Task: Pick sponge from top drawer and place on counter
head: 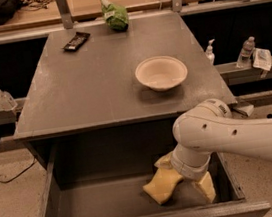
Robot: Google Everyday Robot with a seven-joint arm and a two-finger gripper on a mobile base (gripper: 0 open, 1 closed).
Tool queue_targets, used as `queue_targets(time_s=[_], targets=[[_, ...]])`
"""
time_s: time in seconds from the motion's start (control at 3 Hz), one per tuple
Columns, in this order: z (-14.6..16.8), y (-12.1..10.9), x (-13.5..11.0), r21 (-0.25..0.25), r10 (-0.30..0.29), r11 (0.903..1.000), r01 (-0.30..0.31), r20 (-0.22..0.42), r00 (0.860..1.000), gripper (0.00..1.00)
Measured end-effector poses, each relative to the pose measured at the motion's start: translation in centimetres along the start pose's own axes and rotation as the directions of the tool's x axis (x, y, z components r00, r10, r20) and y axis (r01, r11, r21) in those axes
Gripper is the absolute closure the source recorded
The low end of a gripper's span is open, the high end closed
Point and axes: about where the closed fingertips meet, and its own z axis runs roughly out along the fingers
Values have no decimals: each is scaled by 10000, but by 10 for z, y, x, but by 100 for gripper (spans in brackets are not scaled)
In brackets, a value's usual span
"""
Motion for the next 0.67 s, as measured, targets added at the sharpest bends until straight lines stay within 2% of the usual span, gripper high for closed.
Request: queue_targets(time_s=[0.33,0.67], targets=[[11,-6,-8,-467,-402,9981,397,-110,9991,0],[8,-16,-16,-500,-717,9962,716,8,9974,0]])
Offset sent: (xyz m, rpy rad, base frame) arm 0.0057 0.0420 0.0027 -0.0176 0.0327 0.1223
